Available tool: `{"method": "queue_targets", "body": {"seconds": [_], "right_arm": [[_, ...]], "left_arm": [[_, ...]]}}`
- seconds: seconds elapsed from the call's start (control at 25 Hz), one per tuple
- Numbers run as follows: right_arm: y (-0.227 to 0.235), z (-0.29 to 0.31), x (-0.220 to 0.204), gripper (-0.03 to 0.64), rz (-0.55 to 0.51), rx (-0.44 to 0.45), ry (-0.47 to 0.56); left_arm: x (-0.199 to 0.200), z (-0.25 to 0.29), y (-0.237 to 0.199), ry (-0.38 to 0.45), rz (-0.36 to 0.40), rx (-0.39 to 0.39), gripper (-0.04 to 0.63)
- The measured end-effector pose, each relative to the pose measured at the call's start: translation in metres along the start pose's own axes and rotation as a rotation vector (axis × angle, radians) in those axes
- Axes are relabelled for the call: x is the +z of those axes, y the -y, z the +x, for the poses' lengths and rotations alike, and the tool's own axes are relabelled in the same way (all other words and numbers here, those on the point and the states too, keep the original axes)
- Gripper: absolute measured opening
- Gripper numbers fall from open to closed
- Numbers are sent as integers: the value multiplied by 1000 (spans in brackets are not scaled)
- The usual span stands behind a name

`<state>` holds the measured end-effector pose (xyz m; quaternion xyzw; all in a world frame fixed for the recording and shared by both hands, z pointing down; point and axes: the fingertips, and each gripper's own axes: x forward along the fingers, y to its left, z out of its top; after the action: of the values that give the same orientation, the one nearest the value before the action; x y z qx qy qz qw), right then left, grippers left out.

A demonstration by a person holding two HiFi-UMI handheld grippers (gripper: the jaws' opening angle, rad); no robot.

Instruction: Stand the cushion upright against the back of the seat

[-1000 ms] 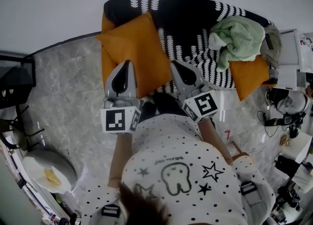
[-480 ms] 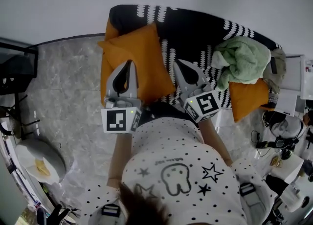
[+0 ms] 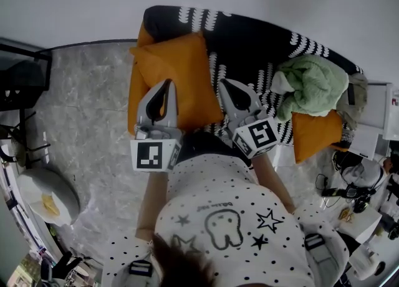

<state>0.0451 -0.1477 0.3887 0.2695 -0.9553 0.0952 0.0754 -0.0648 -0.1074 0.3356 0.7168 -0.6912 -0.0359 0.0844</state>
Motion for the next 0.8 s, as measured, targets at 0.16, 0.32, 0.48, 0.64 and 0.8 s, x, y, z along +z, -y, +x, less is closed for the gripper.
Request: {"method": "queue_targets", "body": {"seconds": [0.16, 0.32, 0.48, 0.64, 0.8], "right_arm": [[-1, 3, -2, -3, 6, -4, -6], [2, 11, -5, -2, 21, -41, -12], [-4, 21, 0, -2, 12, -59, -11], [-11, 26, 7, -2, -5, -78, 5], [-16, 25, 12, -2, -10, -100, 18]], "left_arm": [[-1, 0, -6, -8, 13, -2, -9], [-2, 2, -12, -12, 1, -28, -9], [1, 4, -22, -6, -10, -56, -9], [5, 7, -27, 11, -5, -87, -9], [9, 6, -30, 16, 13, -110, -9]]}}
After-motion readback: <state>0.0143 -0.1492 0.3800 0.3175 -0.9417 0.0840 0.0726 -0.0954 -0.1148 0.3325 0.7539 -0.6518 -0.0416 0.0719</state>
